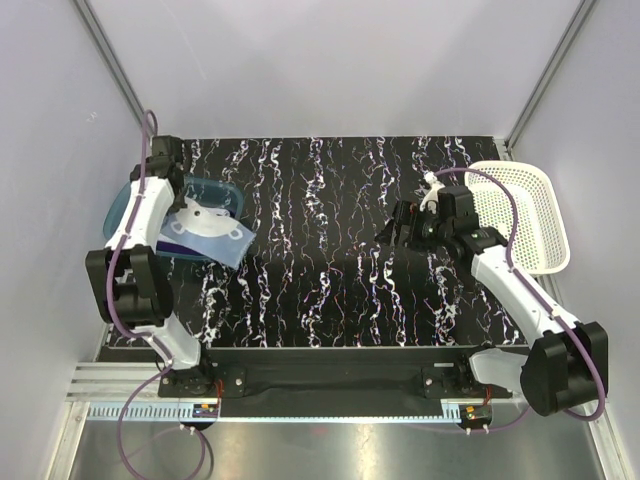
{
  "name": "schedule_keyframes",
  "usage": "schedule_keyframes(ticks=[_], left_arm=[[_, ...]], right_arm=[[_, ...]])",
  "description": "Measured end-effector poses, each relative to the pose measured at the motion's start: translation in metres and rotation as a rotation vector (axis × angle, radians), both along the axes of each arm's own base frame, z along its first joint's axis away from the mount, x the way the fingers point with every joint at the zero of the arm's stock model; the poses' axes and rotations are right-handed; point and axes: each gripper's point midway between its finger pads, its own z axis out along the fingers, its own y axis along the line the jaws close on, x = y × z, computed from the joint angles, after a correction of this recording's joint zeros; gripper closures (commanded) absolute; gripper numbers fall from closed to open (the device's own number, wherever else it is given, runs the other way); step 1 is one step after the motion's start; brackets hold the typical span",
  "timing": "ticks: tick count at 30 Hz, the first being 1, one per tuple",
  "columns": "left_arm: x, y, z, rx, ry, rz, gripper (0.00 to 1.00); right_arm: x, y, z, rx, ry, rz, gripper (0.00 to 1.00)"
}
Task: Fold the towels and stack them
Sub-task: Neatly place the folded towel into the bin
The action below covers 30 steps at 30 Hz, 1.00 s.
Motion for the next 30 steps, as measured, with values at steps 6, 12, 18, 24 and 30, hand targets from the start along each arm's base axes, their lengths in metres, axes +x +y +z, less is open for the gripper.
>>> schedule_keyframes(ticks=[6, 12, 18, 24, 30], left_arm=[[0.022, 0.03, 0.006, 0.022, -0.065, 0.073, 1.0], [0.034, 0.065, -0.03, 0.02, 0.003, 0.172, 0.71], [0.046, 0.08, -0.048, 0.053, 0.04, 0.257, 0.43], [0.059, 0.067, -0.024, 0.008, -0.047, 0.268, 0.33], [0.061, -0.012, 0.018, -0.202, -0.18, 0.099, 0.01]], right_arm=[[0.004, 0.001, 0.003, -0.005, -0.015, 0.005, 0.0], [0.005, 0.0, -0.001, -0.019, -0.012, 0.009, 0.0], [0.009, -0.003, -0.007, -0.043, 0.002, -0.001, 0.0], [0.011, -0.005, -0.009, -0.058, 0.017, -0.011, 0.0], [0.014, -0.008, 0.01, -0.067, 0.012, -0.032, 0.0]])
